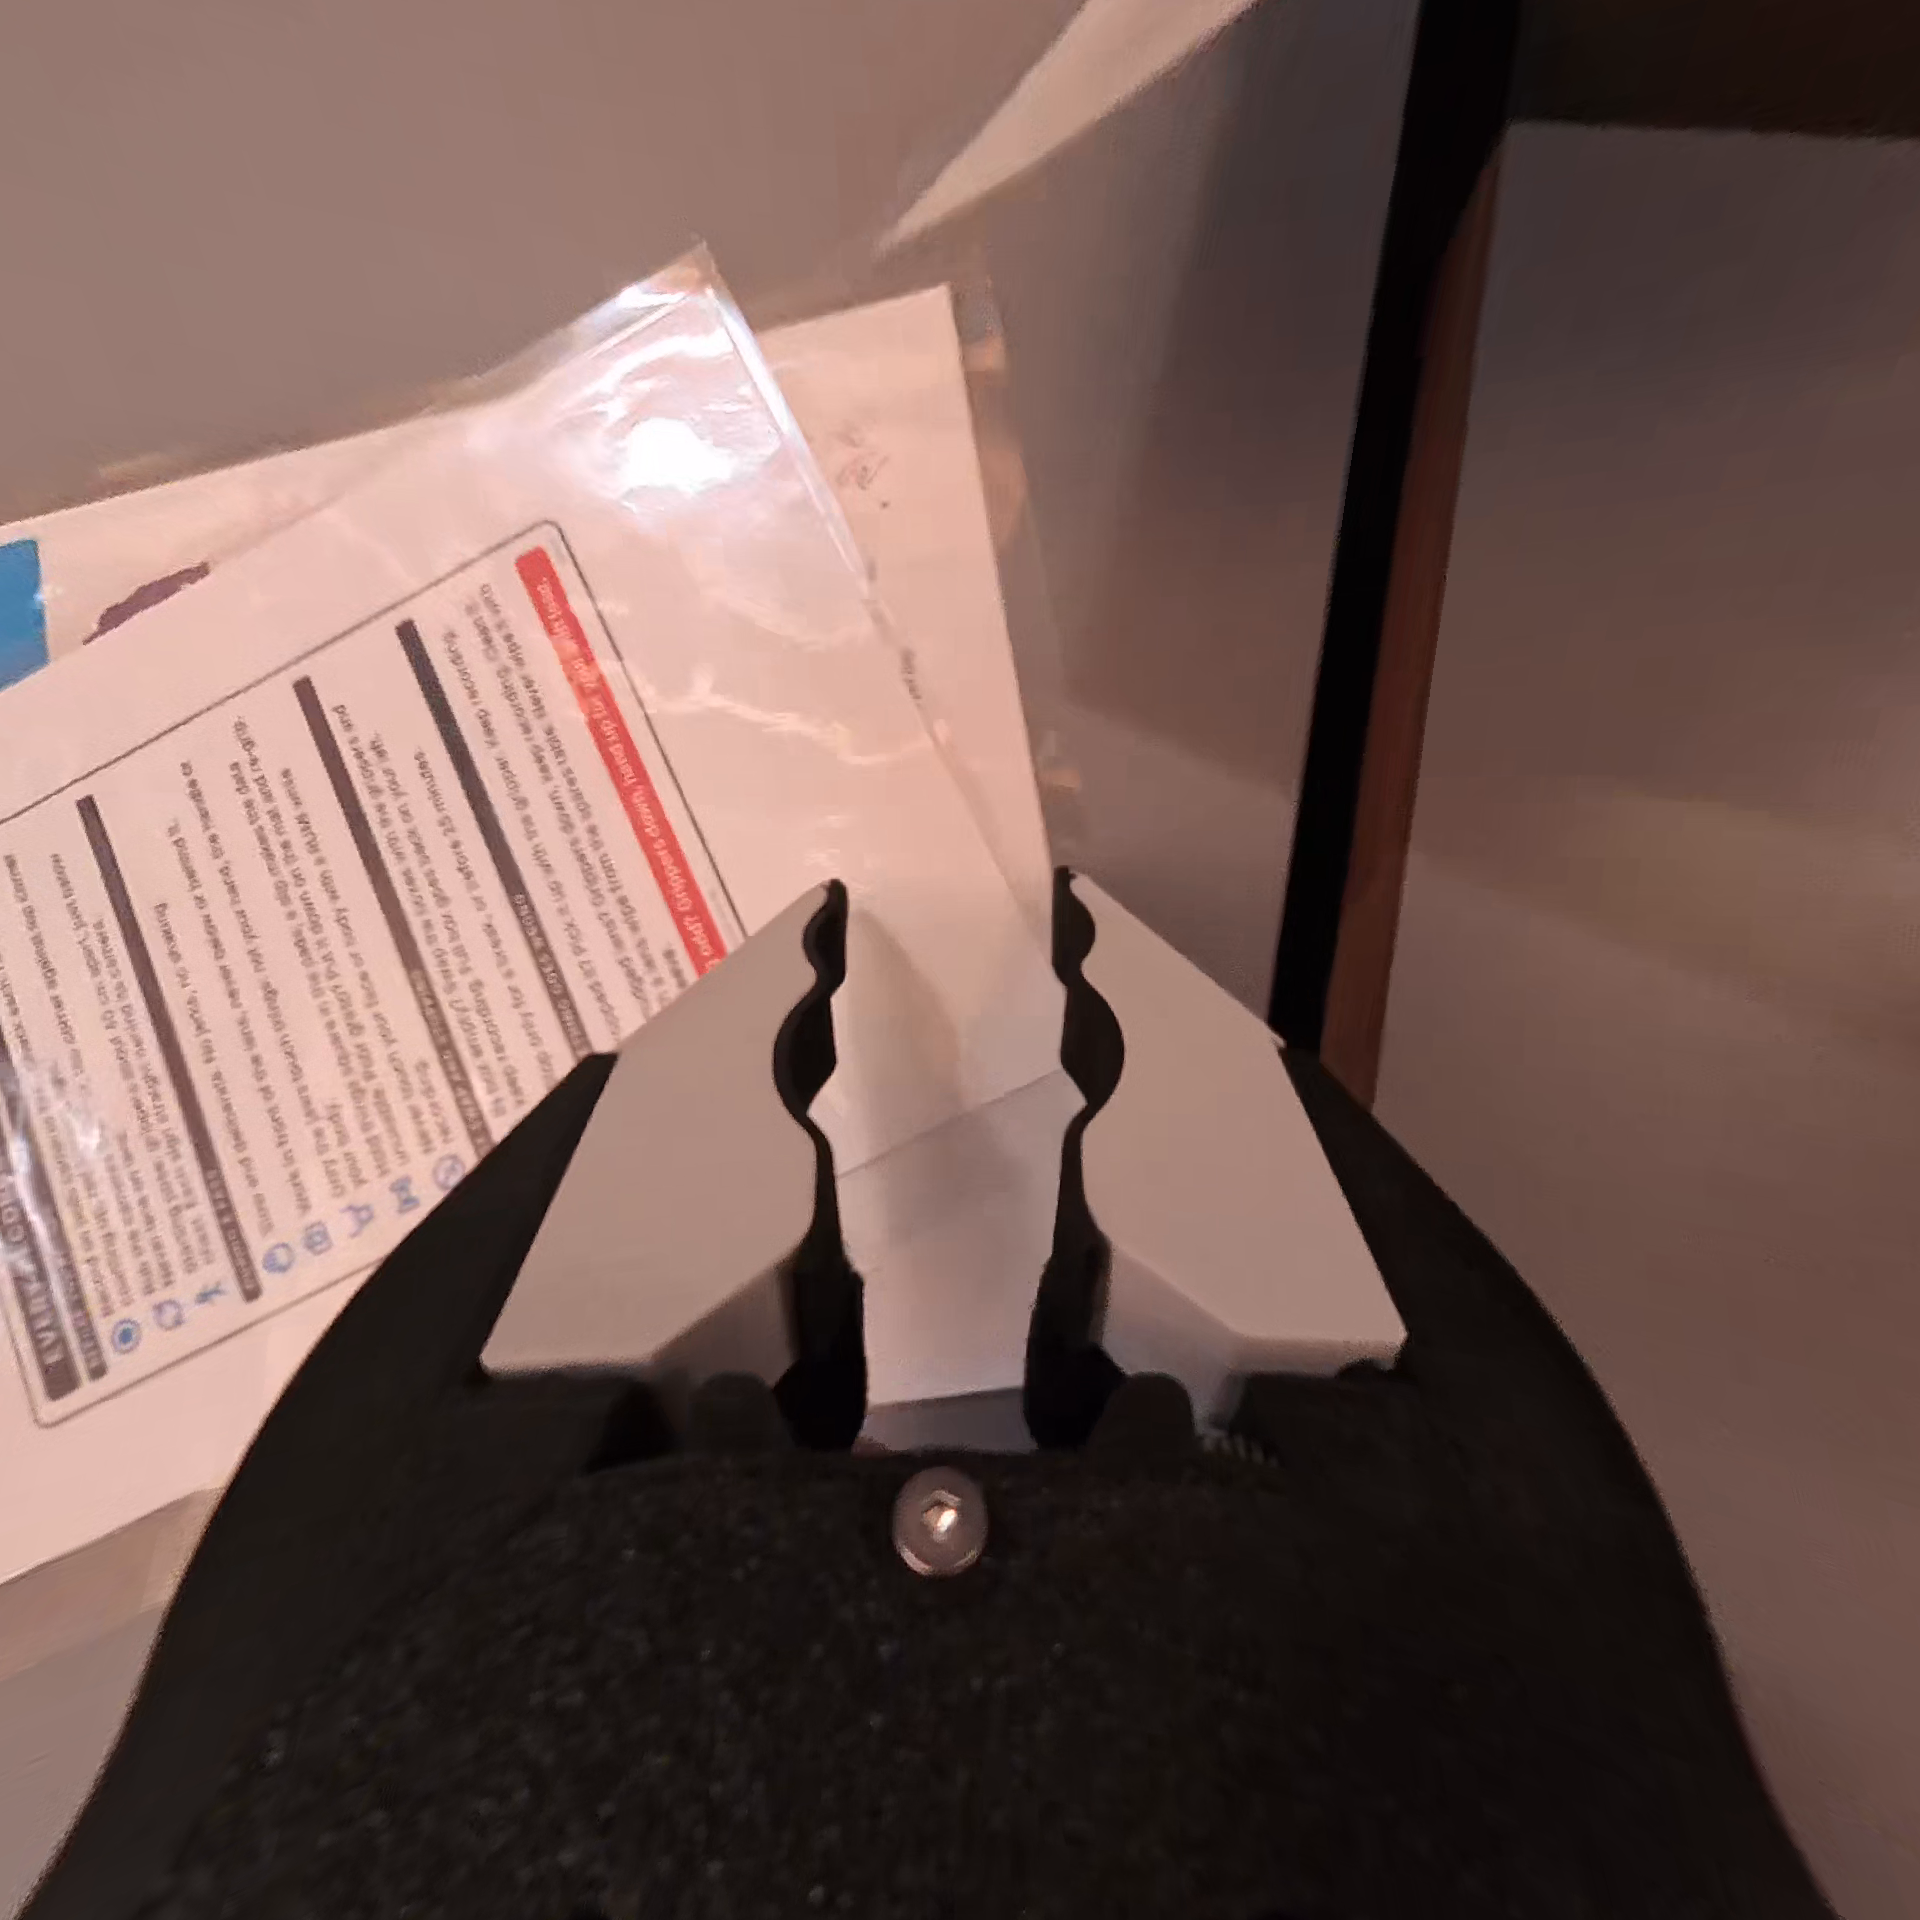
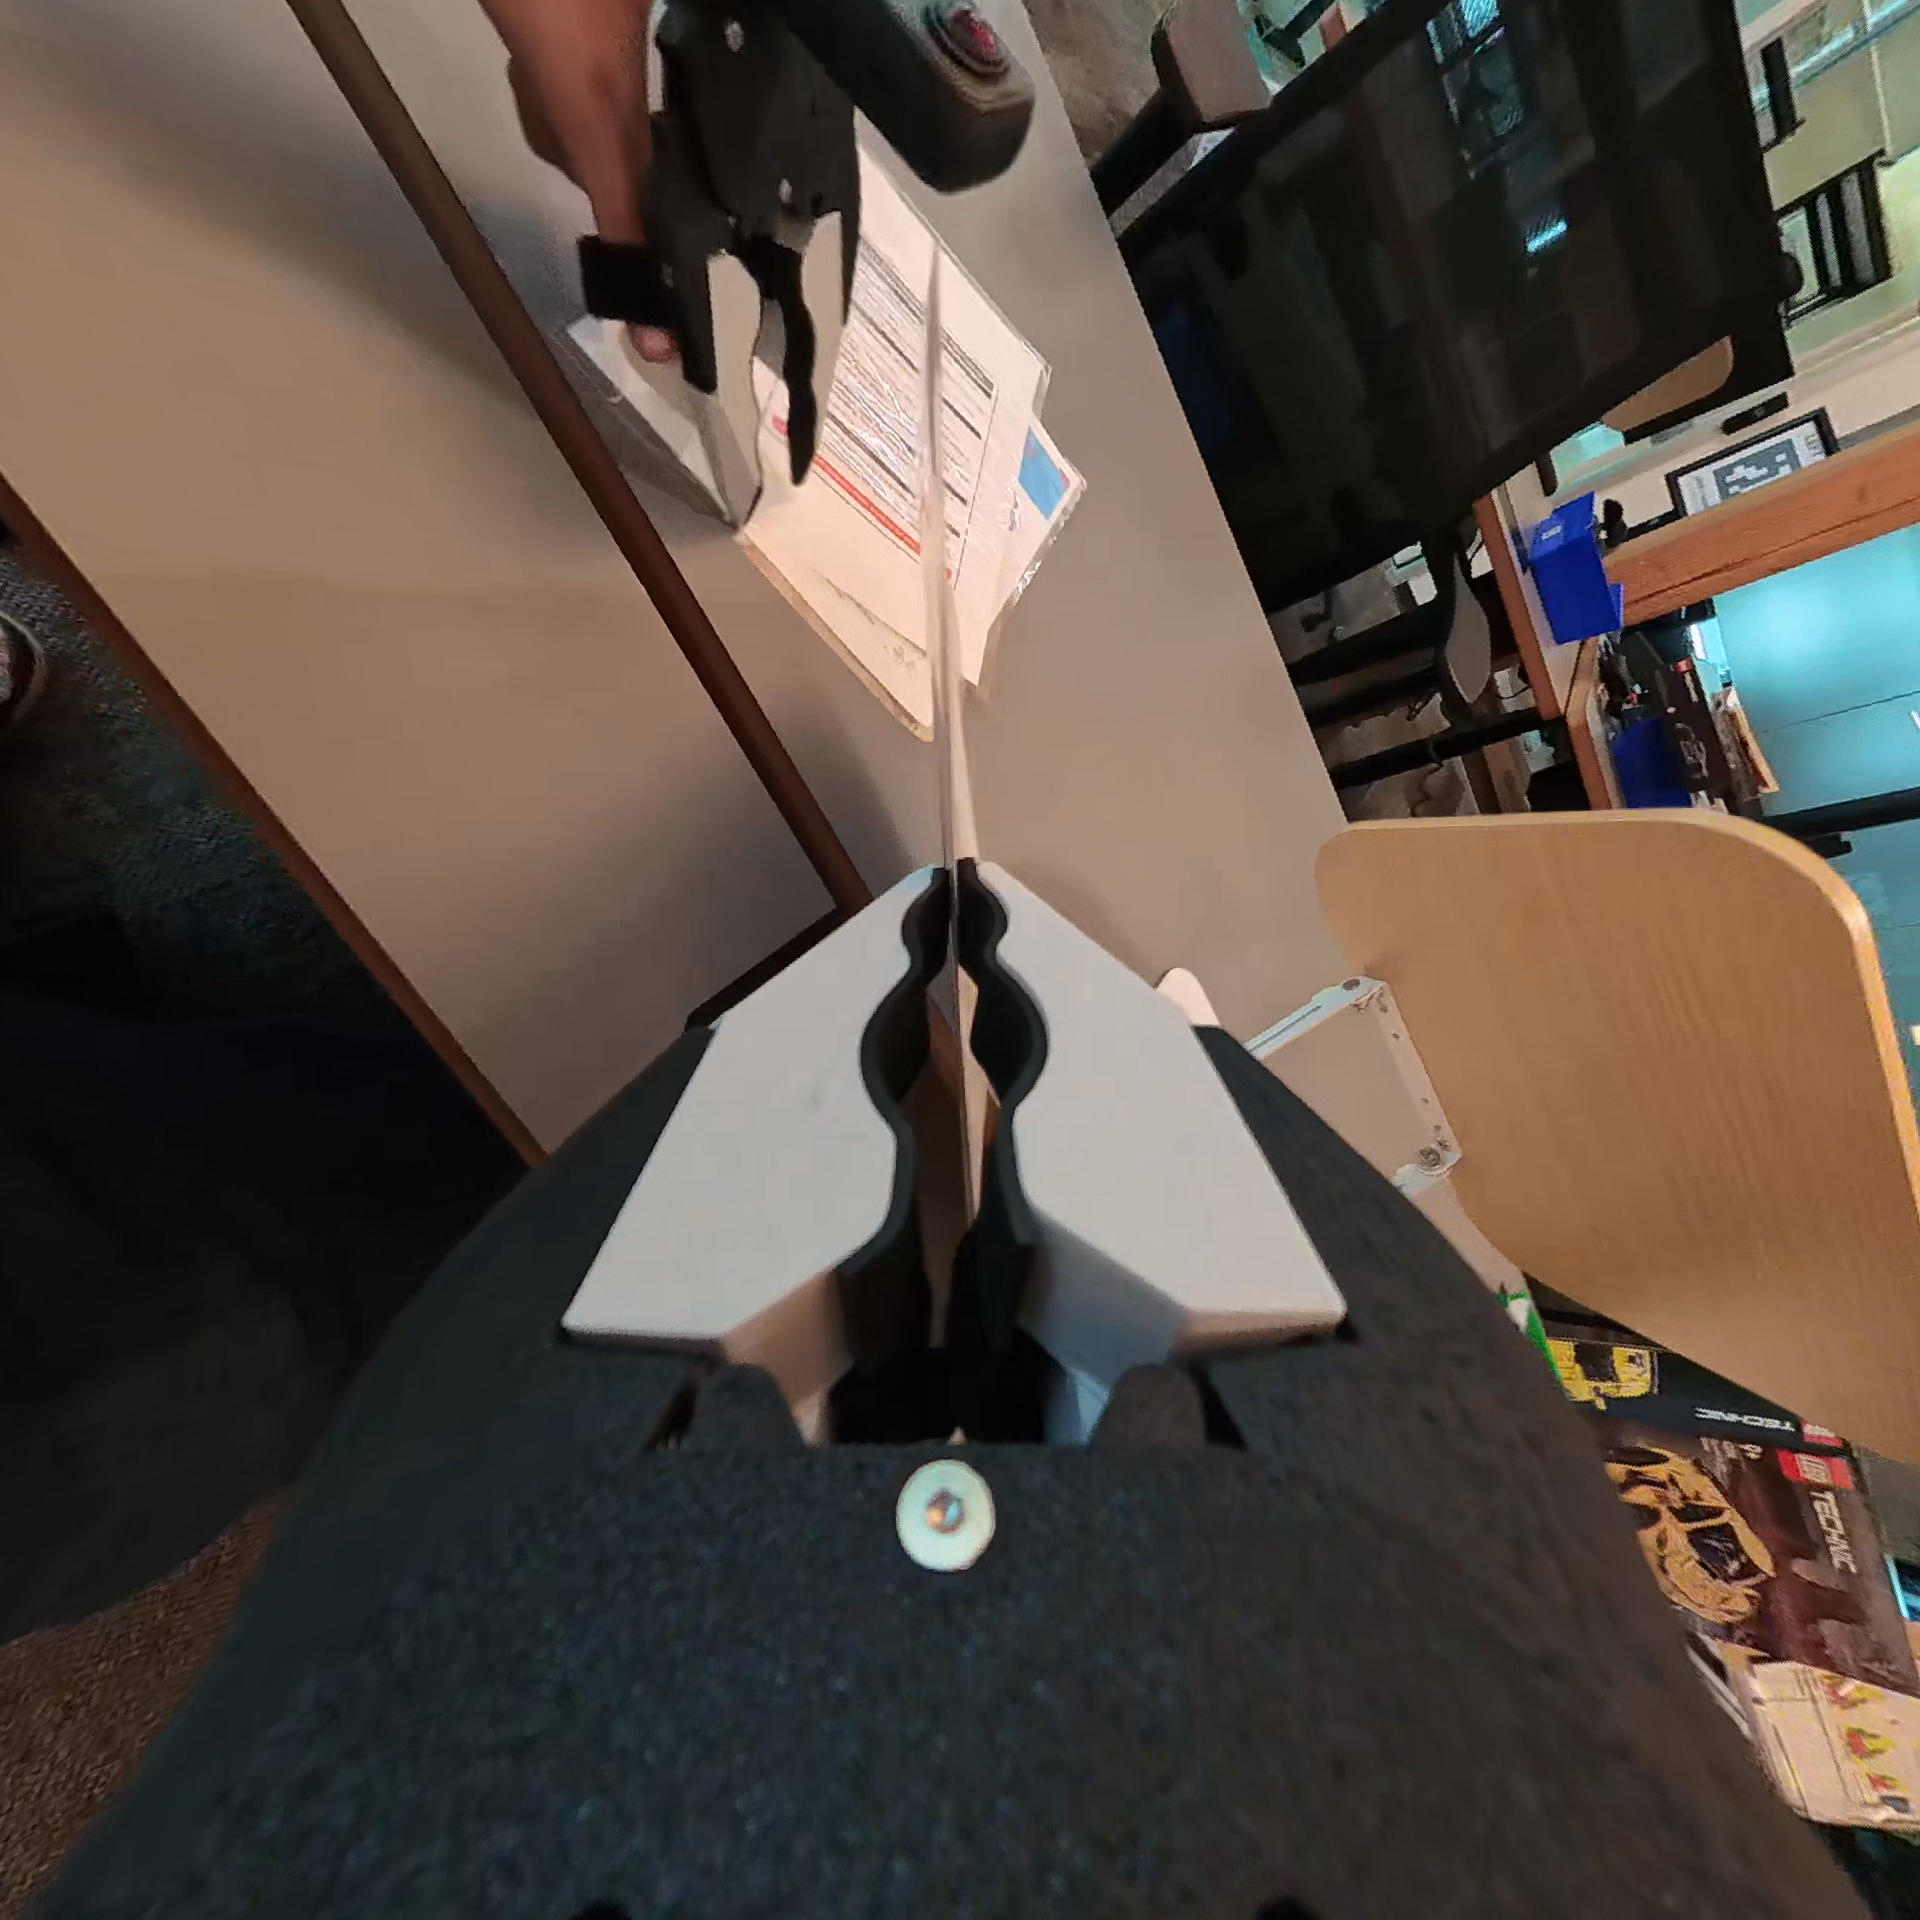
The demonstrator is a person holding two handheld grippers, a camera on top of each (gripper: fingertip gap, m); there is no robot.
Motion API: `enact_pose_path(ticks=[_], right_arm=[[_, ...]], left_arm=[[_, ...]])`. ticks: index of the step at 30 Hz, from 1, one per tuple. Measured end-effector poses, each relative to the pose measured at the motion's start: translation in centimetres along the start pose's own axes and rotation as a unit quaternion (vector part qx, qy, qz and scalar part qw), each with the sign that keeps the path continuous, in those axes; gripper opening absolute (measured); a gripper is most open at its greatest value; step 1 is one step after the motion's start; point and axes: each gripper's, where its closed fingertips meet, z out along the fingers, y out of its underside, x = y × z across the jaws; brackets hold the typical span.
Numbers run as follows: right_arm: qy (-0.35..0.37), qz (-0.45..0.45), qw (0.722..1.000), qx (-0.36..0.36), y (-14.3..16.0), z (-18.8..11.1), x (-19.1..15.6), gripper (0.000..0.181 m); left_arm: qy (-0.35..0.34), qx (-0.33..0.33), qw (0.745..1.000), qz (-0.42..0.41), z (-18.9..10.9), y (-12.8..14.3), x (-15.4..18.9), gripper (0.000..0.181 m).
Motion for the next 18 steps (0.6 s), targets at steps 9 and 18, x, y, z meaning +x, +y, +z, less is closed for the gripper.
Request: enact_pose_path(ticks=[9,18], right_arm=[[-0.016,0.006,1.000,0.001,0.7,0.6,-0.7,0.000],[-0.032,0.013,0.999,0.018,-0.2,1.9,-1.3,0.000]], left_arm=[[-0.044,-0.002,0.996,-0.079,-3.3,5.1,-5.2,0.023],[-0.113,0.120,0.971,-0.174,-9.6,3.9,-11.0,0.031]])
